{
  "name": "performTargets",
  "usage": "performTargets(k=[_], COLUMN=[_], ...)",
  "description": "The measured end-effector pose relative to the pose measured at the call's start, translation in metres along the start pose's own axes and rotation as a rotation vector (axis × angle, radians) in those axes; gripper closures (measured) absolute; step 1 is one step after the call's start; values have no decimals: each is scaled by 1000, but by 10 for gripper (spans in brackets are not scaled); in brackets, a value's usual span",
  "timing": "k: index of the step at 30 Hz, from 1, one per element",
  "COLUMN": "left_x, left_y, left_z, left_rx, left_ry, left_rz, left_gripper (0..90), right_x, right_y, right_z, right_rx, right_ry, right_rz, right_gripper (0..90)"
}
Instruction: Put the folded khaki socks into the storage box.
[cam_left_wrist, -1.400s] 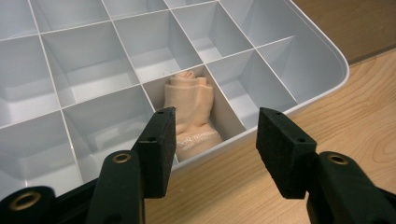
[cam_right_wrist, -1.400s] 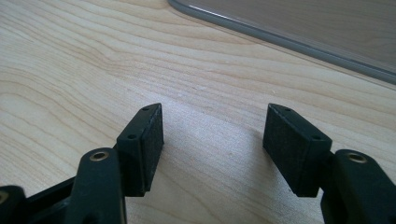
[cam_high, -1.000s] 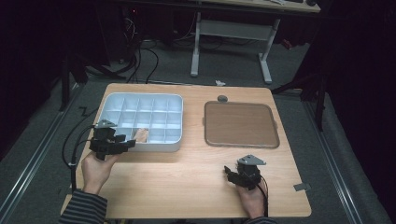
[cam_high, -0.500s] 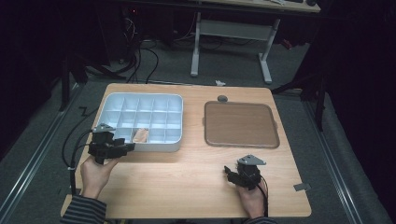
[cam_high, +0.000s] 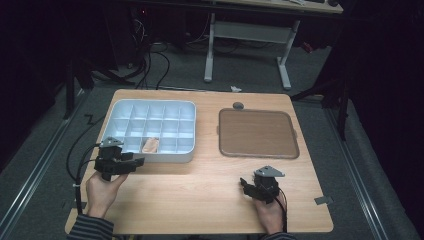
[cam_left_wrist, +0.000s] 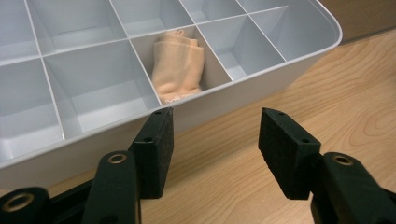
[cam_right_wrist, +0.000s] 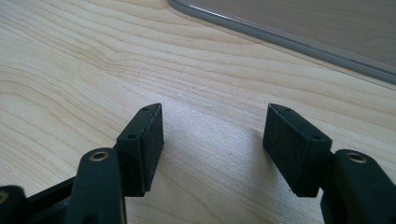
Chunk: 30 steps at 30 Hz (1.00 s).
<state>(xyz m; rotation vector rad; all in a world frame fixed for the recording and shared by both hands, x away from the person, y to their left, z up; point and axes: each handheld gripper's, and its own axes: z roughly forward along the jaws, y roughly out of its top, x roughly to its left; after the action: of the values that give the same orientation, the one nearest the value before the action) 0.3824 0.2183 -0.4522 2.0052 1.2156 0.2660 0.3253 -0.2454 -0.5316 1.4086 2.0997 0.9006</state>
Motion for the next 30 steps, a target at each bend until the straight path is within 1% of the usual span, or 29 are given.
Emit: performTargets(k=[11,19,30], left_x=[-3,-3,-7], left_y=[-7,-13,-15], left_z=[0,2,5], left_rx=[0,-8,-4], left_ry=[-11,-28,-36], left_rz=[-4,-25,-23], left_gripper=[455,452,449], right_x=[0,0,0], right_y=[0,0,0], right_z=[0,0,0], right_rx=[0,0,0], right_ry=[-1,0,-1], right_rz=[0,-1,0], right_gripper=[381,381,381])
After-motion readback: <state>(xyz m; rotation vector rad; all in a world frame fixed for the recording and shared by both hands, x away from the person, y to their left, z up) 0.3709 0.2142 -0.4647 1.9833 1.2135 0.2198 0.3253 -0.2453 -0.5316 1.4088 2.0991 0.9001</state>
